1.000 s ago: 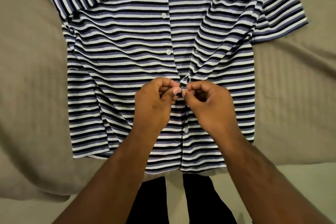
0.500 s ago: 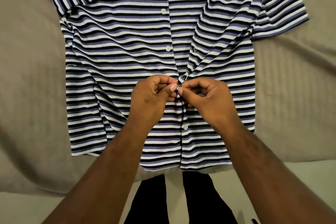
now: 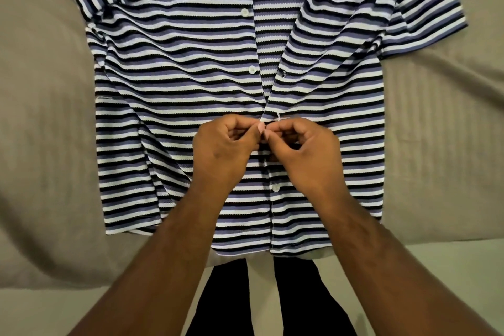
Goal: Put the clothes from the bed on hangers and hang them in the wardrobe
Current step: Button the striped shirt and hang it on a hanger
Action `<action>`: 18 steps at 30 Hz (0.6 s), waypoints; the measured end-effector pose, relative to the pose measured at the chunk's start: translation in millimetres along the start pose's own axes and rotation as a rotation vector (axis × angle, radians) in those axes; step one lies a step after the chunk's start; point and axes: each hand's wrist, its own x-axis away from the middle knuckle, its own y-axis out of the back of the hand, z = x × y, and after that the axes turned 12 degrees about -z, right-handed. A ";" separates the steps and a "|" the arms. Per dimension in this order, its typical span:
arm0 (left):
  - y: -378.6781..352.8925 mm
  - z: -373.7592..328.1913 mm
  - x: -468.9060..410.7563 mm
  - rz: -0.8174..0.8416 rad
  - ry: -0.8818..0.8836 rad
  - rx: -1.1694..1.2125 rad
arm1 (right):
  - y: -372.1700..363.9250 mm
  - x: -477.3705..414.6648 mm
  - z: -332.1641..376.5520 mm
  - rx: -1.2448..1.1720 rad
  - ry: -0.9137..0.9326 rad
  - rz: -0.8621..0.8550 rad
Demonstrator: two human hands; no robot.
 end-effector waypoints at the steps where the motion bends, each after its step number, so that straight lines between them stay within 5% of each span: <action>1: -0.9 0.8 0.5 -0.007 0.004 0.005 | 1.5 -0.4 -1.4 -0.024 -0.024 0.008; 12: -0.5 6.6 0.0 -0.027 0.027 0.033 | 1.4 -3.0 0.1 -0.023 -0.083 0.003; 18: -3.7 6.1 5.0 -0.047 0.002 0.070 | -1.7 -5.5 8.0 0.552 0.426 -0.022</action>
